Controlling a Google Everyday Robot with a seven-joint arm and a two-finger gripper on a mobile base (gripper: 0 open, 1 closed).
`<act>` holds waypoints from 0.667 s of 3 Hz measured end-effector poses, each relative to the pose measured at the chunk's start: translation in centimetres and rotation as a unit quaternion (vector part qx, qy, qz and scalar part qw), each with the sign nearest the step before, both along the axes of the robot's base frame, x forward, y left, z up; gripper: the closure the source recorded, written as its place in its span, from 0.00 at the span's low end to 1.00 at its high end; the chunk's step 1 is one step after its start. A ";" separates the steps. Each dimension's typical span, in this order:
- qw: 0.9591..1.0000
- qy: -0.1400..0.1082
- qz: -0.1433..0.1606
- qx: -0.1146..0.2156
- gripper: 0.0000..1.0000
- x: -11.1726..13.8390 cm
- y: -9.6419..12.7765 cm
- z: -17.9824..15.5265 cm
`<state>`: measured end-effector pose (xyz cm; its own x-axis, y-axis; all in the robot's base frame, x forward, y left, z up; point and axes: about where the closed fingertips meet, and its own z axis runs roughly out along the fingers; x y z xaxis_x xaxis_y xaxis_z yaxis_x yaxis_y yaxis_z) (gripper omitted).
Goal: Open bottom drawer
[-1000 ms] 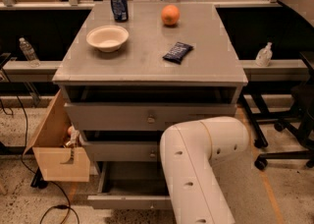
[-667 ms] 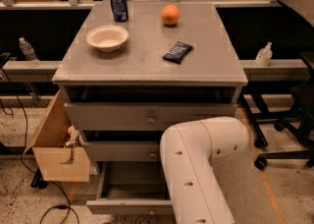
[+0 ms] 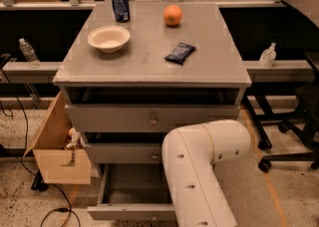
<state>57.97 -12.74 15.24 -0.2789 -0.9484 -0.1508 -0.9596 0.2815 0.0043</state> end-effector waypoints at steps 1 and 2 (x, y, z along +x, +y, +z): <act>1.000 -0.002 0.004 0.006 0.00 -0.2 0.1 0.0; 1.000 -0.010 0.005 0.021 0.00 -0.8 0.0 0.5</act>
Offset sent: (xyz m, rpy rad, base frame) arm -0.0139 -0.0026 0.0160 0.0837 -0.0476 0.0117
